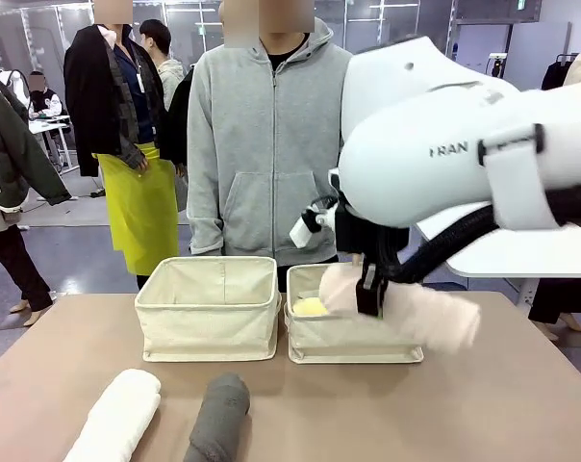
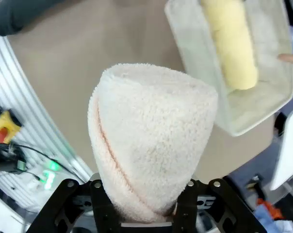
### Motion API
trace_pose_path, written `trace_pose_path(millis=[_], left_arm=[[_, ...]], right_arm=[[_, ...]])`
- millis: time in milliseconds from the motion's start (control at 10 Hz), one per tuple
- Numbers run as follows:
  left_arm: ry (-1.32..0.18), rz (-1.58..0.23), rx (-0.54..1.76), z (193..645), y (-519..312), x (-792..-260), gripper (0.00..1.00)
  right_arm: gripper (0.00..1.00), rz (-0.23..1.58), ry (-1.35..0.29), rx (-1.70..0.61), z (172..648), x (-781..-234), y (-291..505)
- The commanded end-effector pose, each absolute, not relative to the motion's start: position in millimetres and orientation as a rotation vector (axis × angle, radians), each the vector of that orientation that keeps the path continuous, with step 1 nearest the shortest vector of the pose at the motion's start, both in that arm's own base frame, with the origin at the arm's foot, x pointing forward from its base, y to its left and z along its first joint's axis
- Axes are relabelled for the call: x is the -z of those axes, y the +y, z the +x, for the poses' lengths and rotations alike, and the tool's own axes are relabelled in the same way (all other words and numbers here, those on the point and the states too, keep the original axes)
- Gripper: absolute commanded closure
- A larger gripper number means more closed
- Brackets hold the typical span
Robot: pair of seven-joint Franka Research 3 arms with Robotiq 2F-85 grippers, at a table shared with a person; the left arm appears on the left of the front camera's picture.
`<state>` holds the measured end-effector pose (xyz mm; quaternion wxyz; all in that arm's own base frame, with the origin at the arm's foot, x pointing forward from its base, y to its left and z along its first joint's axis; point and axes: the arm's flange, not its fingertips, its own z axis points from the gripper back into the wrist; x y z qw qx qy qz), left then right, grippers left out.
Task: Divide the towels into two baskets.
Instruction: Pick up one hotel-folded towel from the bottom of the table and place it in the Fabric basket indicated by the person.
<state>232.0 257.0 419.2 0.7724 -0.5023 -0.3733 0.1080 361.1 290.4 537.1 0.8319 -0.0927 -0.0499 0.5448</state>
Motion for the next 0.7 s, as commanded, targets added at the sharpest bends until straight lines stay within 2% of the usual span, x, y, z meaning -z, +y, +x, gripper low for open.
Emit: trace_pose_path(millis=[0,200,600], left_arm=[[-0.816,-1.097,-0.229,231,258,-421,0.00],[-0.816,-1.097,-0.229,231,258,-421,0.00],[-0.816,-1.097,-0.229,231,258,-421,0.00]], right_arm=[[0.63,-0.247,-0.125,-1.369,405,-545,298],[0.63,-0.329,-0.118,-1.474,452,-552,309],[0.63,-0.313,-0.062,-1.587,547,-517,332]])
